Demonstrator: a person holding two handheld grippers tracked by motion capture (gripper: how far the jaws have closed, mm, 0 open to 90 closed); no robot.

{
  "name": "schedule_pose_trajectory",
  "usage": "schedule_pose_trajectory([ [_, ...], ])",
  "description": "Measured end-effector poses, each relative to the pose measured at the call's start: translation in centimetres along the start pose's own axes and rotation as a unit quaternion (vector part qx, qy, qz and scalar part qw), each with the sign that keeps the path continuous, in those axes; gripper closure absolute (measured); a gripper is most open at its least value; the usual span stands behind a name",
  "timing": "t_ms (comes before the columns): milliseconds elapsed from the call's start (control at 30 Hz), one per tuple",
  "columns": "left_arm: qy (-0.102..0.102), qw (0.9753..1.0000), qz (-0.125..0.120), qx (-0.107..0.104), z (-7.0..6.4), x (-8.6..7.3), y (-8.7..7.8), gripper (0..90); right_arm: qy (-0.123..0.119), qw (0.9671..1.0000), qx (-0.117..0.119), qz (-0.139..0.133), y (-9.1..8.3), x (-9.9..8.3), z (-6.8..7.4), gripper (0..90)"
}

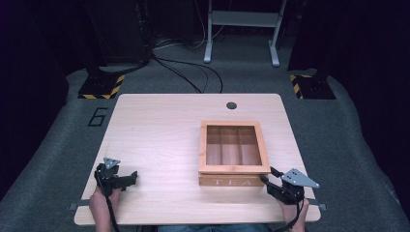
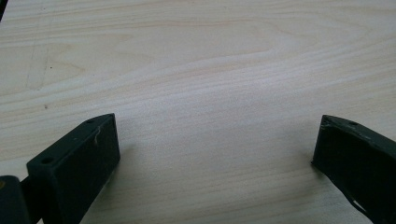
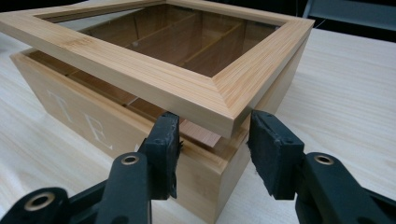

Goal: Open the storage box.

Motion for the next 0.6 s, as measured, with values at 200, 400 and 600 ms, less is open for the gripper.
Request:
schedule_pose_trajectory([
  [200, 0.000, 1.0000, 0.000, 0.000, 0.00, 0.00, 0.00, 0.5, 0.004, 1.0000, -0.005, -0.005, 0.30, 0.20, 0.09, 53.2],
  [400, 0.000, 1.0000, 0.000, 0.000, 0.00, 0.00, 0.00, 0.5, 0.002, 0.9998, -0.012, -0.015, 0.57, 0.59, 0.07, 53.2],
  [600, 0.000, 1.0000, 0.000, 0.000, 0.00, 0.00, 0.00, 0.5, 0.004, 0.9994, -0.023, -0.026, 0.71, 0.96, 0.08, 53.0],
])
Point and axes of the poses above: each handheld gripper's, and its own axes: y roughly forward along the jaws, x roughly out of its top, z roughly to its left, the point moved 1 cm from there along y, roughly forward along the jaws, and after that the axes turned 14 degrees about -x, right-handed, at the moved point
